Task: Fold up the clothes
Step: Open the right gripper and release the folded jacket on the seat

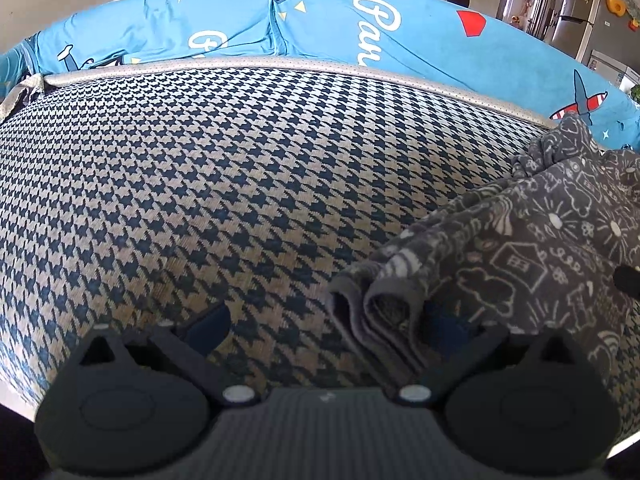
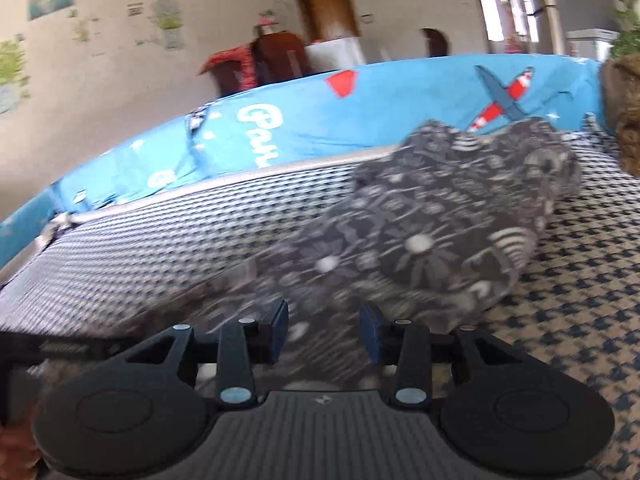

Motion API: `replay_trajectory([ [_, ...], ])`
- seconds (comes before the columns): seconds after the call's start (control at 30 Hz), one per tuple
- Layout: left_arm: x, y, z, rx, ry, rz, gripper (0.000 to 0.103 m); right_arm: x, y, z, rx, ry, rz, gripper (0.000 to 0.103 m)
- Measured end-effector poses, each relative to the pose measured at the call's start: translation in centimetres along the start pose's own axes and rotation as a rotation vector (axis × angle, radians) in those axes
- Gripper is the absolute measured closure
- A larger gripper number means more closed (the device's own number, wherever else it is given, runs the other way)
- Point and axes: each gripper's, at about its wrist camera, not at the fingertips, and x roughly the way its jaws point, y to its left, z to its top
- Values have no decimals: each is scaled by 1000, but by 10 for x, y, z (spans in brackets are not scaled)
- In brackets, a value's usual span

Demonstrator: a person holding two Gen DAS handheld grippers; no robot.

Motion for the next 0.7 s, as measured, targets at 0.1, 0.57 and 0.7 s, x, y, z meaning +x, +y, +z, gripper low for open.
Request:
replay_trajectory([
  [0.1,0,2,-2,-2,-1,-8,0,-13,18,-11,-41,-5,71,62],
  [0.57,-7,7,-8,-7,-9,-25,0,-30,90,-73,-400,53,163,49],
  [0.7,-7,9,-9,-16,-7,-33,0,-23,100,-82,-470,63,142,46],
])
